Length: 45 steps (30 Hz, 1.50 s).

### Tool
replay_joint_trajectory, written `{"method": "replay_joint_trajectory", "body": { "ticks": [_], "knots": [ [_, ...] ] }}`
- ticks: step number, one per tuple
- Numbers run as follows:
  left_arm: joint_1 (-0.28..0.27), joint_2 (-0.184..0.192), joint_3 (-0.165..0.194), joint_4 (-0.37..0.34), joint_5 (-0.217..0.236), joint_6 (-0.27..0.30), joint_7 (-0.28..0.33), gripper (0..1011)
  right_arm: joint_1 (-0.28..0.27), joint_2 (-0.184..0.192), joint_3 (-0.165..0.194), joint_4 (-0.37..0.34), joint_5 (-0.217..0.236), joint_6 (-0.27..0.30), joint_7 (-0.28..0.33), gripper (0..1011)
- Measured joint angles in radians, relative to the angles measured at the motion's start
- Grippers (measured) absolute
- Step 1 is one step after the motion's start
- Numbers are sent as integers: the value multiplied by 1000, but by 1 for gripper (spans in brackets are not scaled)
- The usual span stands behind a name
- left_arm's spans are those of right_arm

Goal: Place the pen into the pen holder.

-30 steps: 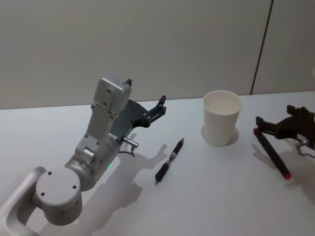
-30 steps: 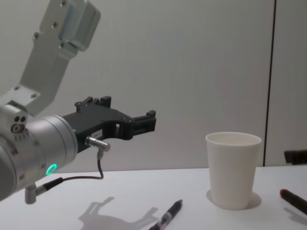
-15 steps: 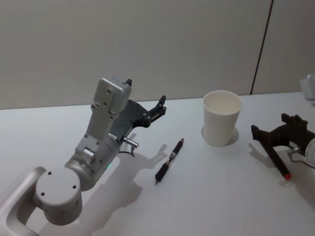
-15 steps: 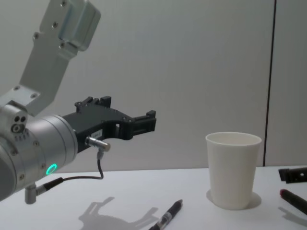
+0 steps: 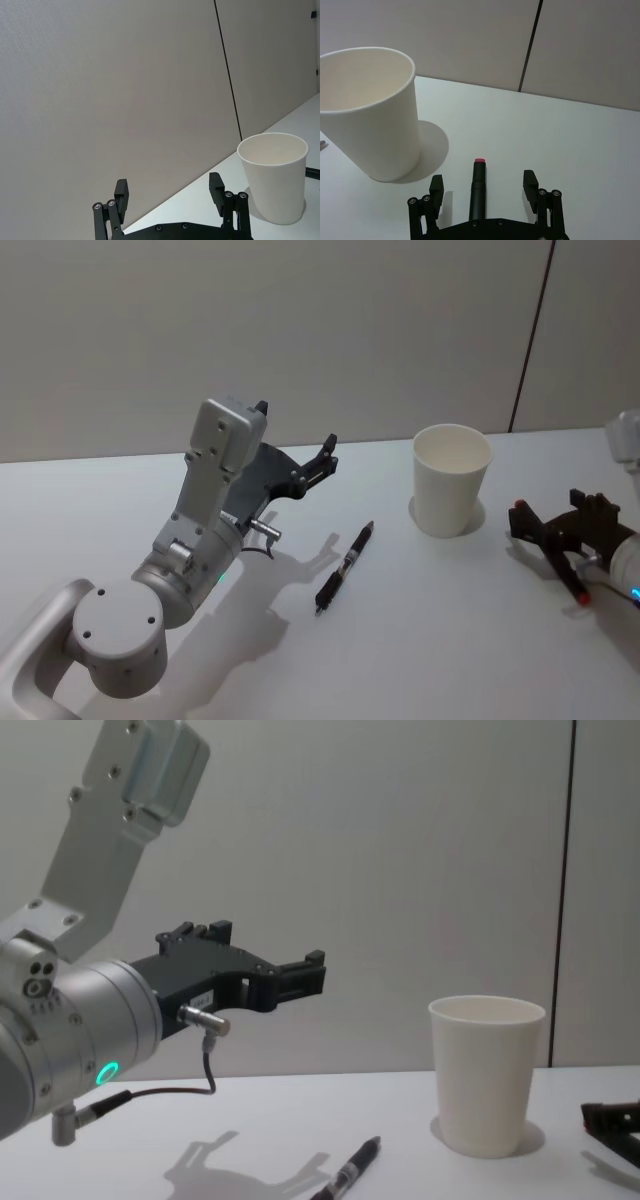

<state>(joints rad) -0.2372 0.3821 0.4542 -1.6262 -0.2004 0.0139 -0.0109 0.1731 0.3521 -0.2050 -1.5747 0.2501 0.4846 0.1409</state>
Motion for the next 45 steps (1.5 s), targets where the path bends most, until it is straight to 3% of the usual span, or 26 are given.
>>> {"method": "replay_joint_trajectory", "body": {
  "ticks": [34, 45],
  "knots": [
    [0, 0, 0, 0, 0, 0, 0, 1001, 7, -48, -22, 93, 14, -59, -23, 999],
    [0, 0, 0, 0, 0, 0, 0, 1001, 9, -56, -26, 102, 22, -62, -25, 797]
  ]
}}
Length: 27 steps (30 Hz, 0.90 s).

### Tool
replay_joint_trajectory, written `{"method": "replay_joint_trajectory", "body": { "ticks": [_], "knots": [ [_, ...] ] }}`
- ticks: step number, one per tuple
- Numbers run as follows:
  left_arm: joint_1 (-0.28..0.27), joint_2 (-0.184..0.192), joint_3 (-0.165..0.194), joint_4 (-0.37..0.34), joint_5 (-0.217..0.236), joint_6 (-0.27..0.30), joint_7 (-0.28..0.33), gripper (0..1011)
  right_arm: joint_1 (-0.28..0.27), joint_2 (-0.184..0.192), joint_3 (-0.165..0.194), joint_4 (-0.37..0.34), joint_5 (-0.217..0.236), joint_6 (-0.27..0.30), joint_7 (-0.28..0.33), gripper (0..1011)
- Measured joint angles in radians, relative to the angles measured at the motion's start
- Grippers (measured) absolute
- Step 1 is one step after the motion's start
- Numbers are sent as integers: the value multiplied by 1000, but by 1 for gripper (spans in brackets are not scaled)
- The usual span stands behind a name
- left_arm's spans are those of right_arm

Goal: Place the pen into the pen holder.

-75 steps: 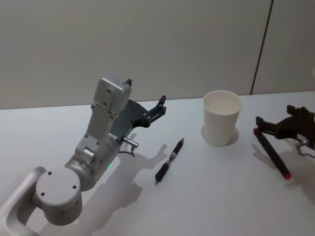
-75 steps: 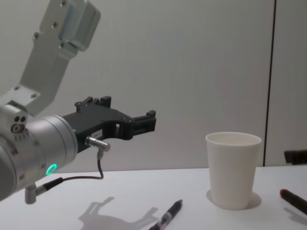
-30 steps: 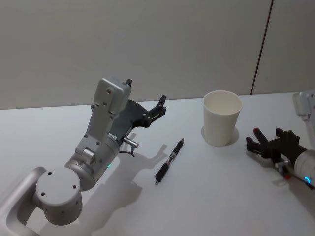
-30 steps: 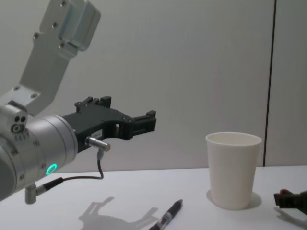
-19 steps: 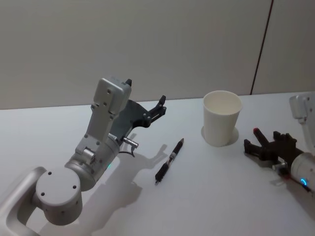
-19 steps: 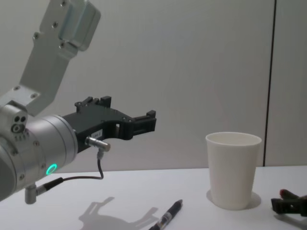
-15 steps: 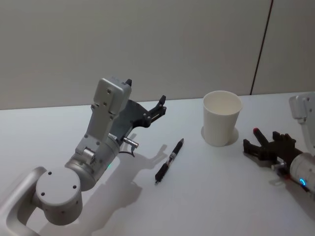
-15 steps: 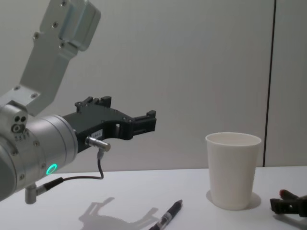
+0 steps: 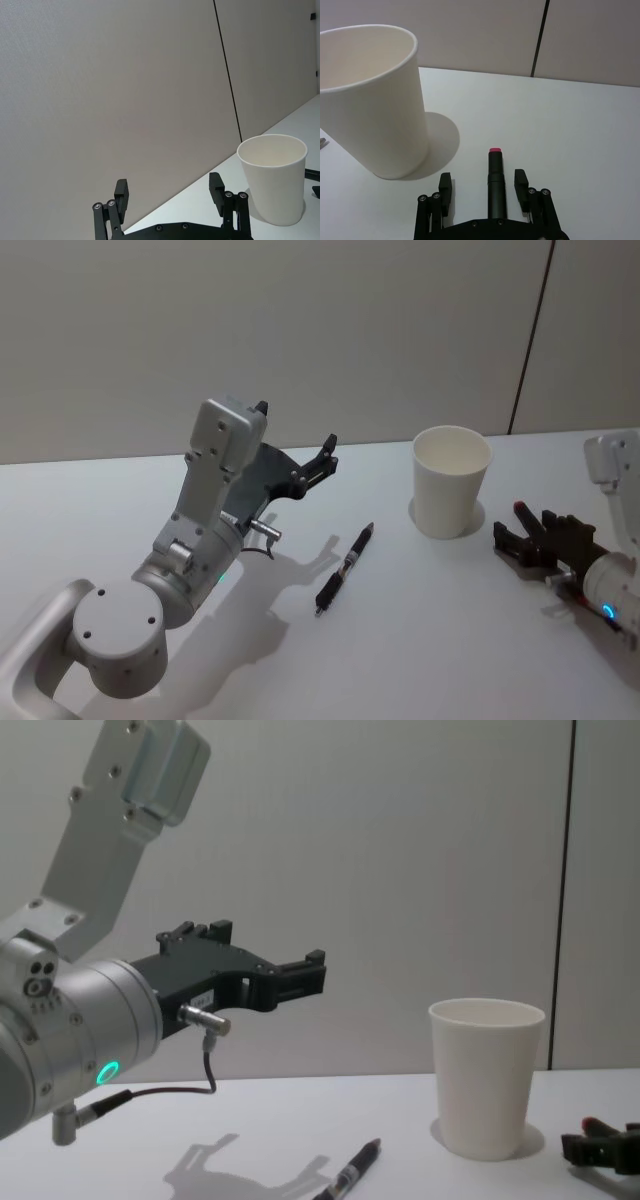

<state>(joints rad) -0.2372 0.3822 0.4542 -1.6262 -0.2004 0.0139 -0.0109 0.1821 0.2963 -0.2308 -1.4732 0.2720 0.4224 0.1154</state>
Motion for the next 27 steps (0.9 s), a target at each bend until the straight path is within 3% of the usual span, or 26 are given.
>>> {"method": "replay_joint_trajectory", "body": {
  "ticks": [27],
  "knots": [
    [0, 0, 0, 0, 0, 0, 0, 1001, 1, -4, -1, 8, 4, -1, -5, 607]
  ]
}}
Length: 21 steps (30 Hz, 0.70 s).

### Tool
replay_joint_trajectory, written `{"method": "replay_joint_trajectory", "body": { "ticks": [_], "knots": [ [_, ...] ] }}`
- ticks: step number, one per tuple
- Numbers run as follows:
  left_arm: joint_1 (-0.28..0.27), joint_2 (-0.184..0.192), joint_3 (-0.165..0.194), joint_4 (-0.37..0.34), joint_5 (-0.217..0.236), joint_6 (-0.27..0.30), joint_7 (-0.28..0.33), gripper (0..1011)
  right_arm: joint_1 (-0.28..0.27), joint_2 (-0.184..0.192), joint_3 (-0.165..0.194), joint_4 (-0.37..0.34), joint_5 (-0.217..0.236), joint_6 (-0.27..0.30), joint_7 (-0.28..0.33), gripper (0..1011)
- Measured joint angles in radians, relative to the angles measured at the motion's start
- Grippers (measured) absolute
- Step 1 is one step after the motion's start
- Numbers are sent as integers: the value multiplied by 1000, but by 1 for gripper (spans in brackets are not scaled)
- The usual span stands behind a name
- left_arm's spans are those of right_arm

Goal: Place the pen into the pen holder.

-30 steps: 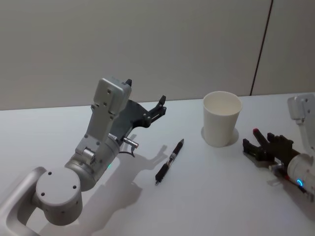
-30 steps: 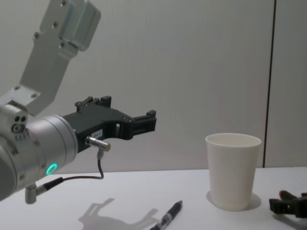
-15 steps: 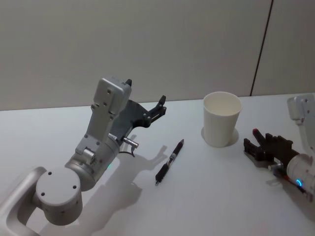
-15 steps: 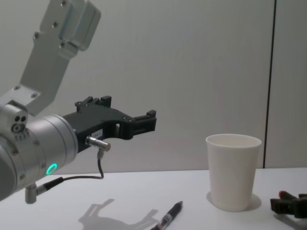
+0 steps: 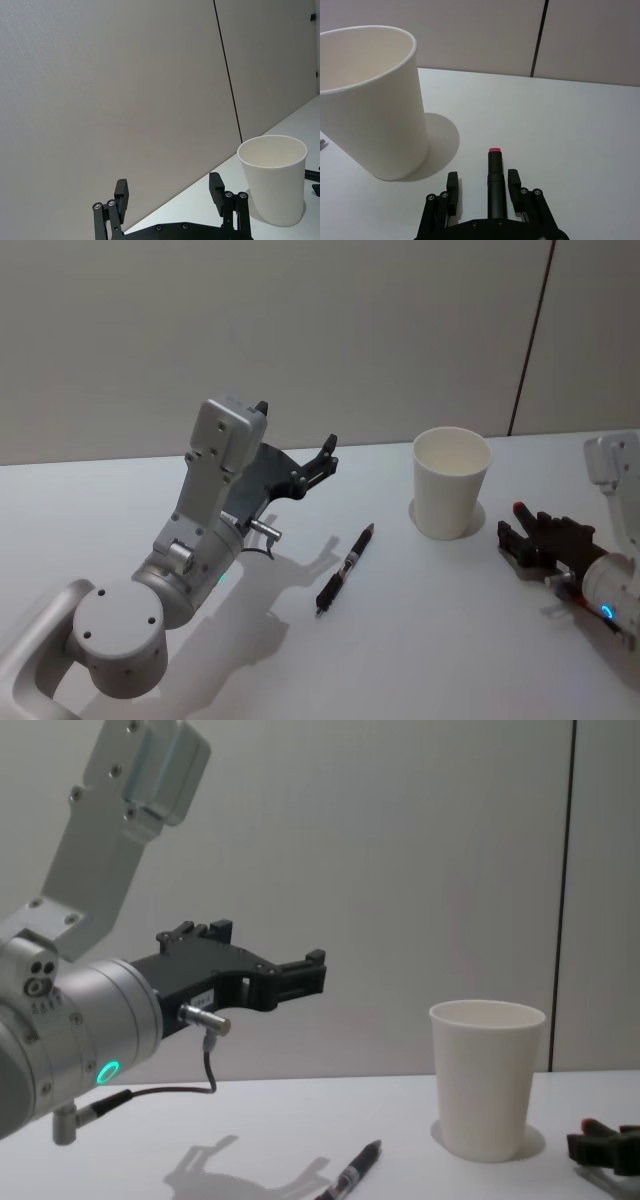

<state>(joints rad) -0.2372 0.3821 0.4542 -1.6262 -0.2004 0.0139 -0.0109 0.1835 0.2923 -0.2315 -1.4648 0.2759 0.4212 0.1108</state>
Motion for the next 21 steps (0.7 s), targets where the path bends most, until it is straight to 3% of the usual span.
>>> {"method": "replay_joint_trajectory", "body": {
  "ticks": [21],
  "knots": [
    [0, 0, 0, 0, 0, 0, 0, 1001, -1, 0, 0, 1, 0, 0, 0, 465]
  ]
}}
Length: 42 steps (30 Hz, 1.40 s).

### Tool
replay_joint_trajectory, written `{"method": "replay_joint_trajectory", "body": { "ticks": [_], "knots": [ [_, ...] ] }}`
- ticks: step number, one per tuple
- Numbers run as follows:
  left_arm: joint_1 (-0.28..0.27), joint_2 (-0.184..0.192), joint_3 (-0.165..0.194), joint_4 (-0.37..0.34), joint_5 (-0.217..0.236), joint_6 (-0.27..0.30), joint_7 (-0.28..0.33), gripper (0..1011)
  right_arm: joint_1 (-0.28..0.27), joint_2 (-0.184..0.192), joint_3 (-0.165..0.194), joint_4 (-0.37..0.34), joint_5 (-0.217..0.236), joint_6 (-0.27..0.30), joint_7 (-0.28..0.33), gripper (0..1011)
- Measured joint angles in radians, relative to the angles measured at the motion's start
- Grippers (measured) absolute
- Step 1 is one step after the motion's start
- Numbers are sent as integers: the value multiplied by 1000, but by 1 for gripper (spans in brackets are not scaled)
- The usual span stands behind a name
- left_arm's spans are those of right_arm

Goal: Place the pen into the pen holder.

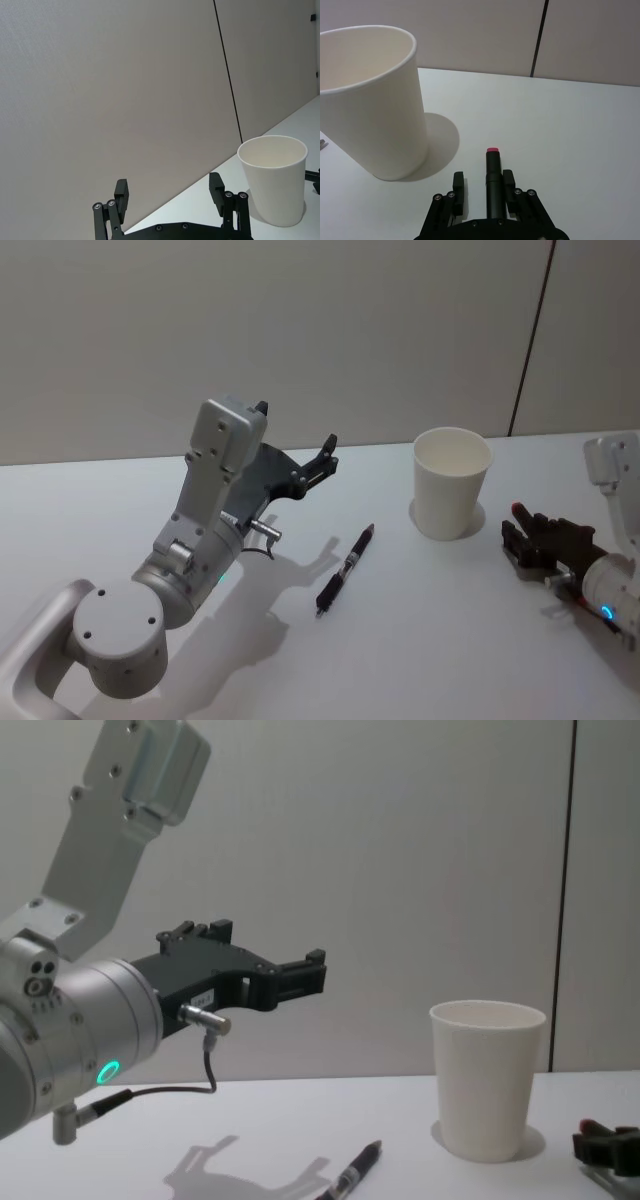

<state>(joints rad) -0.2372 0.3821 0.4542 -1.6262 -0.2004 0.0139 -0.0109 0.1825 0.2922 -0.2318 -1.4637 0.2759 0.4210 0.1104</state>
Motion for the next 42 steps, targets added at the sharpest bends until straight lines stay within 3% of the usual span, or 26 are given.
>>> {"method": "replay_joint_trajectory", "body": {
  "ticks": [42],
  "knots": [
    [0, 0, 0, 0, 0, 0, 0, 1001, 0, 0, 0, 1, 0, 0, 0, 203]
  ]
}}
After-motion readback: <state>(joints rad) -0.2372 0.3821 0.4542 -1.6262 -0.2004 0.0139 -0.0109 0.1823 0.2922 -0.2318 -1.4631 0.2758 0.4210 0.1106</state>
